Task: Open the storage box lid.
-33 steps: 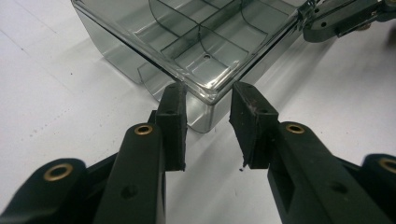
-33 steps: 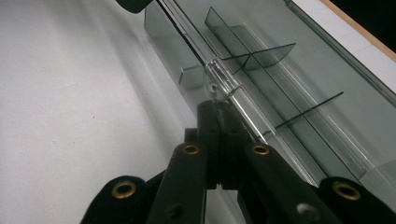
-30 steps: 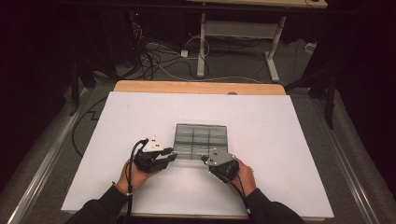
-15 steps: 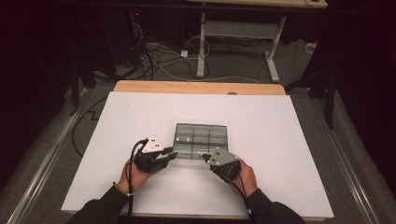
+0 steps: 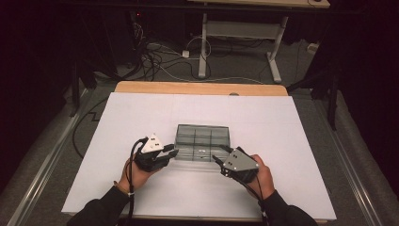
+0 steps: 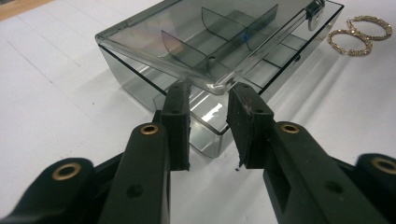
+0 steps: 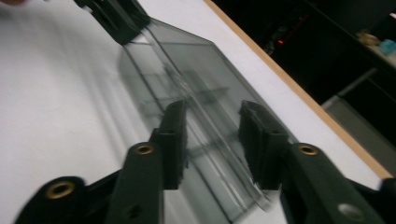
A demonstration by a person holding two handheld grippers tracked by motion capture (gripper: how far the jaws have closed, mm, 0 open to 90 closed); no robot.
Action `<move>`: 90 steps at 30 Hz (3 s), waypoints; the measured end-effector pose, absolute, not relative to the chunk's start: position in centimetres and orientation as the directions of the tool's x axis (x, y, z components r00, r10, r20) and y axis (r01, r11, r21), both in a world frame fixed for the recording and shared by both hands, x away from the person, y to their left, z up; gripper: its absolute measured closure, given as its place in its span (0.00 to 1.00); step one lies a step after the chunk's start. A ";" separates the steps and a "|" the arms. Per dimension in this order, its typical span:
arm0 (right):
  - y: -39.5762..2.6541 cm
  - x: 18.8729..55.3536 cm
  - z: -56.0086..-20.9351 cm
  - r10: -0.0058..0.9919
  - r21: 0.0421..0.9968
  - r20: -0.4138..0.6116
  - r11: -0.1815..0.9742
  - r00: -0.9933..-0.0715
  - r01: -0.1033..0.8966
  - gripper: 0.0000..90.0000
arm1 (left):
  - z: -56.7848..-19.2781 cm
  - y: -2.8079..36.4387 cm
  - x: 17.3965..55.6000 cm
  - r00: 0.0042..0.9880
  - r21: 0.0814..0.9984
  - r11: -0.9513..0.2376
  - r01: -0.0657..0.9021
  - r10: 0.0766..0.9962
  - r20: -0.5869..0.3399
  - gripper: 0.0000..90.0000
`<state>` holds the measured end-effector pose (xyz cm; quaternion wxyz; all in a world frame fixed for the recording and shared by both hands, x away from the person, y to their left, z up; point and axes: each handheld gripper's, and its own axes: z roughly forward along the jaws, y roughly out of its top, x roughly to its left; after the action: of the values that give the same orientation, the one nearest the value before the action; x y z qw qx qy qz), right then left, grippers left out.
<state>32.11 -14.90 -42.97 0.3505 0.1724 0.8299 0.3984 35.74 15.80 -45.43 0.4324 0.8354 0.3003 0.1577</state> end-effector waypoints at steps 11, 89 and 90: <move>-16.5 33.6 -43.9 0.587 0.746 -0.512 0.666 -0.627 0.014 0.70 | -44.8 15.0 35.8 0.751 0.811 -0.504 0.296 0.647 0.128 0.73; -17.2 44.2 -42.5 0.816 0.908 -0.208 0.366 -0.539 0.203 0.85 | -44.1 13.6 45.1 0.649 0.895 -0.352 0.273 0.754 0.099 0.73; -17.2 44.3 -42.7 0.819 0.908 -0.198 0.360 -0.538 0.215 0.86 | -44.2 13.5 45.2 0.645 0.895 -0.350 0.278 0.758 0.096 0.73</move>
<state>44.31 -17.15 -42.66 0.3364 0.3433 0.7530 0.4493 45.17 13.55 -44.17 0.4634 0.7797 0.3320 0.2589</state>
